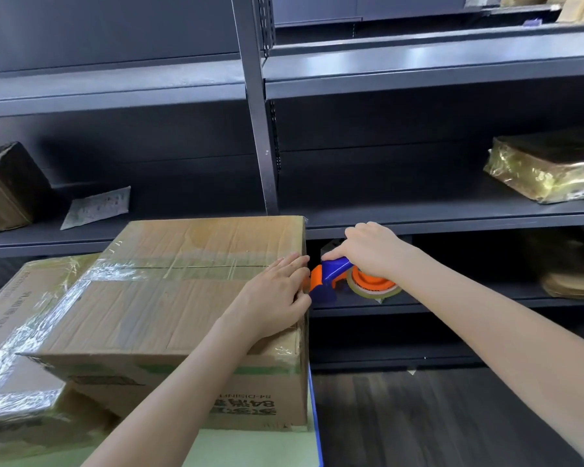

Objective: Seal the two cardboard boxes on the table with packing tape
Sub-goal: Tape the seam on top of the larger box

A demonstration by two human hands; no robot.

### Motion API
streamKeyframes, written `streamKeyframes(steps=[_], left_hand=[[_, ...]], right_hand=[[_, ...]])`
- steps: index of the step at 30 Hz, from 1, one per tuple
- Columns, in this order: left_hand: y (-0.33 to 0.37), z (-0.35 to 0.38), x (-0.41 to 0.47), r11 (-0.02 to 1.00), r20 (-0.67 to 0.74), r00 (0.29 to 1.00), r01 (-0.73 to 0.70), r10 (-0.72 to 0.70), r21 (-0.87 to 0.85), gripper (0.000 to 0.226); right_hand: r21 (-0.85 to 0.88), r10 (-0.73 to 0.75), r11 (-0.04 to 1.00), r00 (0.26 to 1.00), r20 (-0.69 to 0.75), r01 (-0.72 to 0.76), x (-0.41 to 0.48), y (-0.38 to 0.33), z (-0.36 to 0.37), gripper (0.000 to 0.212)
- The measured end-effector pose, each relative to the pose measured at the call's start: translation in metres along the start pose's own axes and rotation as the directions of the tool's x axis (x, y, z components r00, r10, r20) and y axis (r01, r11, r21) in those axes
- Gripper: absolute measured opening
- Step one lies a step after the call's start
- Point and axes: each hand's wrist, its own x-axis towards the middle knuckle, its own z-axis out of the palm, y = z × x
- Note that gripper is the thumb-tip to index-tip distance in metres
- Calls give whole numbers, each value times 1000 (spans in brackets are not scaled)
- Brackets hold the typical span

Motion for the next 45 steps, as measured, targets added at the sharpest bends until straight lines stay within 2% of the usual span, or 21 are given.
streamKeyframes(steps=[3, 5, 6, 8, 10, 12, 14, 16, 20, 22, 24, 26, 27, 29, 30, 31, 33, 36, 41, 43, 45], left_hand=[[3, -2, -1, 1000, 0, 1000, 5, -5, 8, 50], [5, -4, -2, 1000, 7, 1000, 8, -8, 4, 51], [5, -4, -4, 1000, 16, 1000, 12, -12, 3, 51], [6, -3, -3, 999, 10, 1000, 28, -29, 33, 51], [10, -3, 1, 992, 30, 999, 39, -43, 122, 50], [16, -2, 9, 971, 92, 995, 25, -48, 239, 50], [25, 1, 15, 949, 178, 982, 9, -68, 314, 53], [32, 5, 17, 937, 201, 975, 15, -90, 349, 54], [37, 8, 15, 919, 212, 971, 18, -110, 395, 55], [40, 7, 17, 900, 247, 959, 22, -142, 435, 57], [42, 1, 18, 913, 290, 946, 16, -146, 407, 56], [37, -11, 12, 986, 329, 940, 41, -92, 159, 50], [31, -18, 5, 995, 335, 940, 85, -62, -54, 46], [15, -34, -16, 878, 257, 964, 175, -63, -445, 41], [6, -40, -28, 827, 173, 980, 176, -96, -535, 40], [-4, -45, -39, 818, 91, 985, 174, -148, -549, 40], [-29, -47, -58, 857, -31, 963, 224, -268, -464, 31], [-61, -50, -82, 881, -131, 904, 352, -408, -316, 31], [-87, -39, -94, 923, -96, 918, 380, -384, -60, 55], [-92, -34, -92, 922, -72, 920, 387, -385, 3, 59], [-97, -31, -87, 918, -64, 918, 394, -392, 33, 62]], right_hand=[[-90, 5, 996, 1000, 14, -3, 9, -7, 1, 41], [-217, -13, 976, 995, 99, 34, 5, -18, 13, 35], [-206, -6, 978, 990, 143, 36, 1, -23, 24, 36], [-99, 42, 995, 986, 162, -26, -7, -25, 36, 44], [-6, 163, 987, 982, 93, -163, -11, -22, 36, 46], [57, 301, 952, 954, 2, -300, -9, -18, 30, 49], [75, 390, 919, 921, -16, -387, -8, -13, 21, 62], [72, 454, 889, 890, -27, -452, -9, -6, 15, 77], [180, 559, 824, 822, -106, -537, -16, -2, 3, 77], [294, 605, 781, 784, -138, -551, -20, 0, -6, 78], [377, 629, 759, 747, -216, -531, -21, 0, -17, 75], [331, 559, 824, 757, -339, -460, -16, -5, -28, 68], [291, 501, 863, 773, -389, -413, -11, -10, -33, 66], [257, 416, 908, 796, -440, -332, 3, -22, -41, 65], [270, 392, 916, 801, -452, -295, 12, -30, -44, 66], [298, 374, 919, 805, -460, -258, 22, -38, -46, 67], [364, 344, 914, 820, -457, -180, 41, -56, -46, 67], [406, 282, 908, 871, -403, -106, 64, -84, -38, 64], [357, 290, 924, 858, -425, -135, 64, -102, -24, 60], [376, 212, 926, 871, -444, -34, 54, -109, -21, 59], [419, 102, 905, 914, -392, 78, 45, -116, -16, 55]])
